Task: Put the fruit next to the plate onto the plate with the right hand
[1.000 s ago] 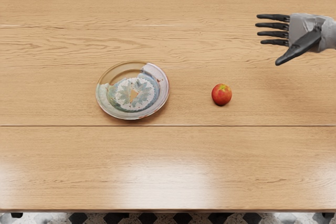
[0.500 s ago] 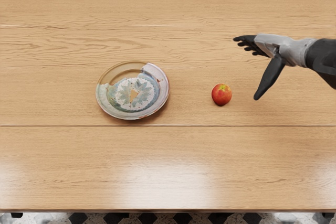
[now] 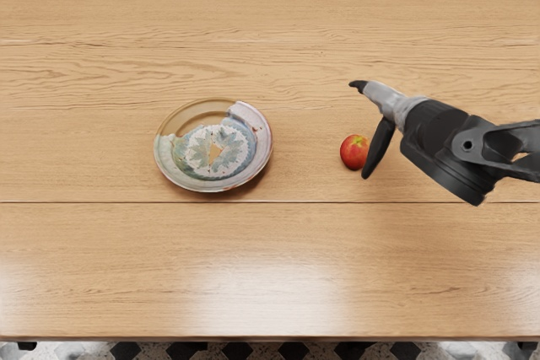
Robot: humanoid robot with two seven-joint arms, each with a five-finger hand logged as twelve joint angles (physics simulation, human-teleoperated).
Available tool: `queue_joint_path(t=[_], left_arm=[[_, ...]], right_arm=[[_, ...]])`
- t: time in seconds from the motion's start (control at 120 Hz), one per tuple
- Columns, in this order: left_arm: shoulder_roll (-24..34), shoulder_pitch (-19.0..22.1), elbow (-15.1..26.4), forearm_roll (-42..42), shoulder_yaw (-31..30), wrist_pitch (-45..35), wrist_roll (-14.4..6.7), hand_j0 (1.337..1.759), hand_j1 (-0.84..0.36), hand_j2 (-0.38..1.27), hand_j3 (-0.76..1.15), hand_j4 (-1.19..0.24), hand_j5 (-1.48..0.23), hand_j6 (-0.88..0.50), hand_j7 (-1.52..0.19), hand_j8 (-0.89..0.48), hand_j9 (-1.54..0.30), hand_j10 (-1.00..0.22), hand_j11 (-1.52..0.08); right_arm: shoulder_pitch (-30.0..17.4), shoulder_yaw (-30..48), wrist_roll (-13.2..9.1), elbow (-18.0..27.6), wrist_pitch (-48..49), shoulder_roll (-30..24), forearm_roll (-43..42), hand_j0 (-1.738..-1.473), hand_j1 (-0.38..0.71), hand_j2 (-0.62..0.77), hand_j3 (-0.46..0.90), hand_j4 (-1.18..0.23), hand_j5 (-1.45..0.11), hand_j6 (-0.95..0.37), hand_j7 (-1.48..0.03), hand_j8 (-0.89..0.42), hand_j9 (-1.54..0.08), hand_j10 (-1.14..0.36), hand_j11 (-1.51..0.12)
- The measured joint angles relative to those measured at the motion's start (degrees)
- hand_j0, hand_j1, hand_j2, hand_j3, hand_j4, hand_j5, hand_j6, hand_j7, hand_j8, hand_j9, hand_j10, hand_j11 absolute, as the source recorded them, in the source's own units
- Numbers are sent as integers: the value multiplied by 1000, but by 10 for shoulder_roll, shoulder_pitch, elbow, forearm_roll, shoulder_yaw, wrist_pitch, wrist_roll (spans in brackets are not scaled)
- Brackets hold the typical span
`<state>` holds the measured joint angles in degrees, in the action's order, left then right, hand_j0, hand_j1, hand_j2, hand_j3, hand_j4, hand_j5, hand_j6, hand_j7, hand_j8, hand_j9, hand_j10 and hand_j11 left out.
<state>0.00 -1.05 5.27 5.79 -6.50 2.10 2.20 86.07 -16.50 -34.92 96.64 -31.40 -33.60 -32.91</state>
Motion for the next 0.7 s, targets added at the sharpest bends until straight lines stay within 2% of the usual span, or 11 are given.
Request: queue_joint_path(t=[0.133,0.292,0.483,0.7], left_arm=[[0,0,0,0,0,0,0,1658,73,46,0,-230,-299,-230,-299,-230,-299,-230,-299],[0,0,0,0,0,0,0,1658,73,46,0,-230,-299,-230,-299,-230,-299,-230,-299],[0,0,0,0,0,0,0,1658,73,46,0,-230,-299,-230,-299,-230,-299,-230,-299],[0,0,0,0,0,0,0,1658,73,46,0,-230,-299,-230,-299,-230,-299,-230,-299]], right_arm=[[50,-74,-1,0,-26,64,56,-1658,-294,-8,0,-48,-61,-49,-61,-49,-61,-48,-61],[92,-130,-1,0,-34,112,98,-1658,-238,-18,0,-95,-122,-95,-121,-95,-122,-94,-122],[120,-170,-1,-5,-36,136,125,-1658,-140,-34,0,-176,-227,-176,-227,-176,-227,-175,-227],[135,-182,-1,-32,-36,154,147,-1658,-93,-42,0,-215,-278,-215,-278,-215,-278,-215,-278]])
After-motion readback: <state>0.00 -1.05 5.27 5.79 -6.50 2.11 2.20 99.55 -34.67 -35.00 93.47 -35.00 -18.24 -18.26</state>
